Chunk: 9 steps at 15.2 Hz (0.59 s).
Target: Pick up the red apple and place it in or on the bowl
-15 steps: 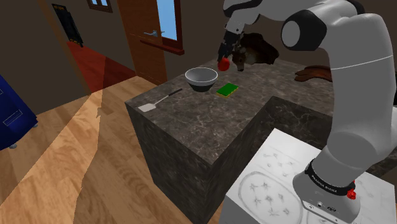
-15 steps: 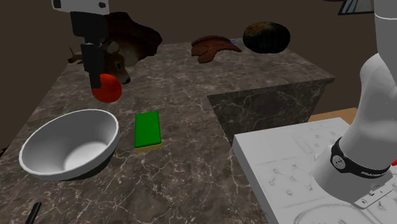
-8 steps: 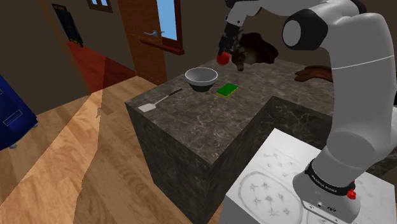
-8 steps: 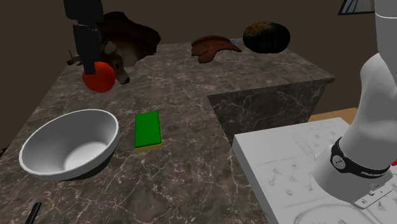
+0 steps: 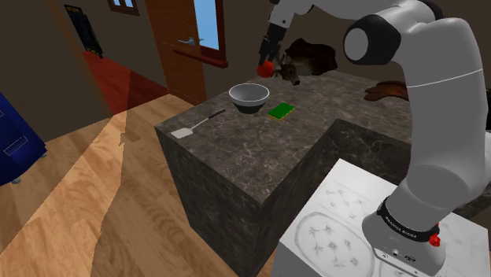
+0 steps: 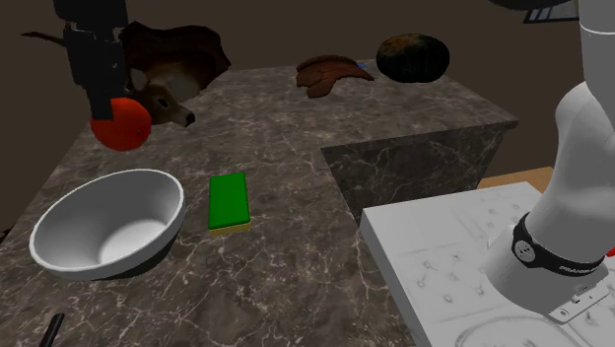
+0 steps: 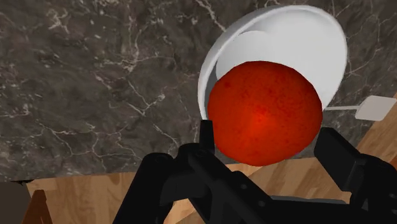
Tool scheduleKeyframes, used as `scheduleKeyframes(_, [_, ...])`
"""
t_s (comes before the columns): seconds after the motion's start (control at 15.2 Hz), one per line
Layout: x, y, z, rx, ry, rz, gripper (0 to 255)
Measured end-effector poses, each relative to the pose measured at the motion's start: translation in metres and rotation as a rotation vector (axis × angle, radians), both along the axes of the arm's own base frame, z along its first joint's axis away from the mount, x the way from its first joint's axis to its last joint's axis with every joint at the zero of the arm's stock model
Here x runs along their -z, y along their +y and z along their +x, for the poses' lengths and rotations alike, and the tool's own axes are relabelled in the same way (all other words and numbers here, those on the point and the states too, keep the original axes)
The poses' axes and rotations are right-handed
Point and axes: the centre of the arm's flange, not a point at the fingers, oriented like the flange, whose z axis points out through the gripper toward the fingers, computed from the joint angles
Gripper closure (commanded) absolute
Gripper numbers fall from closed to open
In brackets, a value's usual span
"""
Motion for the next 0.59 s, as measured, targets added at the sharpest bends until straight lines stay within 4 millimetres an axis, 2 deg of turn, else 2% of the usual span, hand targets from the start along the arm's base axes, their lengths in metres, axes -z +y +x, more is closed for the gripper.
scheduleKeyframes(0.46, [-0.007,0.081,0.038,-0.001,0.000,0.000,255])
scheduleKeyframes(0.59, [0.001,0.089,0.041,0.000,0.000,0.001,255])
